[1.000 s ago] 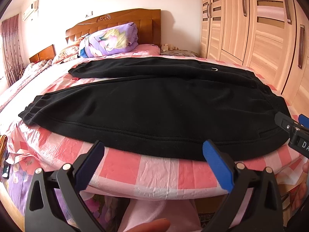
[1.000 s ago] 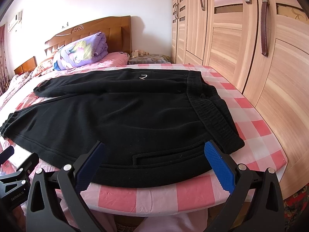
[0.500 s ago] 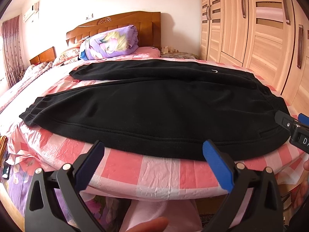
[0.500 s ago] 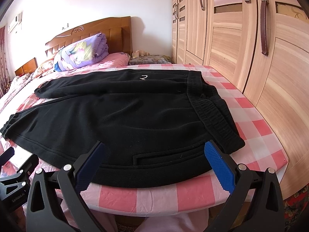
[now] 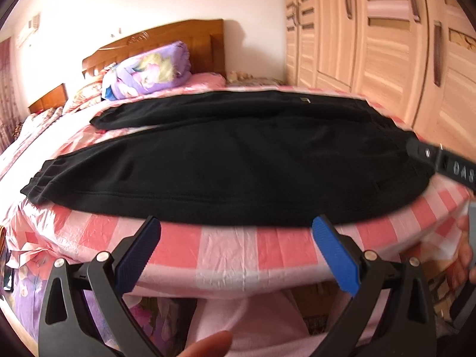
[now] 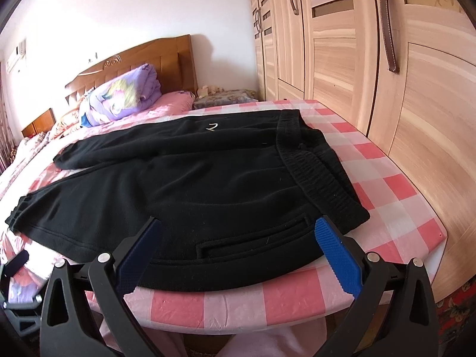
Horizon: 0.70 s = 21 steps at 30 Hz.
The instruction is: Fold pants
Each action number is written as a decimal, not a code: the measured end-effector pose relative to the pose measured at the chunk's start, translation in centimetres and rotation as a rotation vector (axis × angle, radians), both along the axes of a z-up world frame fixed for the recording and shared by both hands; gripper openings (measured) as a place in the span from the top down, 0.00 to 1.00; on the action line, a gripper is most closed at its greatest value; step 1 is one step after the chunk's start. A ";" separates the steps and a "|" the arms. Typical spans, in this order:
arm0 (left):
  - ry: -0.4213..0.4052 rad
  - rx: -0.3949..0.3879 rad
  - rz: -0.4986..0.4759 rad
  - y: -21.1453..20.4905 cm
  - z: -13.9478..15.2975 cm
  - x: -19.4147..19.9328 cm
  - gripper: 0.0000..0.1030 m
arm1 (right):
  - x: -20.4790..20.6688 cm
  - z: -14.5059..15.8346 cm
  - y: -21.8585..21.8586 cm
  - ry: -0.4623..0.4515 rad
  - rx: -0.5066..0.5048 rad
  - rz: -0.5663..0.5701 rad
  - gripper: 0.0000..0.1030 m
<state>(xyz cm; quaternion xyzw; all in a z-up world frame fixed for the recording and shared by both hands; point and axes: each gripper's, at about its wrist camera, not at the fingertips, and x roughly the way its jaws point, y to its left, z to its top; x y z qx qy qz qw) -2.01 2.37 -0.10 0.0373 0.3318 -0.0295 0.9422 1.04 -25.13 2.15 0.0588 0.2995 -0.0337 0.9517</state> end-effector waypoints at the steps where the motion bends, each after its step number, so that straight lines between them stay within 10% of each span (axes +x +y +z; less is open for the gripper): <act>1: 0.011 0.002 -0.004 0.0 -0.1 -0.1 0.01 | 0.0 0.0 0.0 -0.001 0.000 0.003 0.04; 17: -0.014 -0.023 0.145 2.4 0.2 1.3 0.01 | 2.6 1.0 -0.3 -0.019 -0.032 0.090 0.04; 21: 0.031 -0.128 0.139 4.4 1.6 4.0 0.01 | 6.4 3.2 -1.3 -0.063 0.009 0.213 0.04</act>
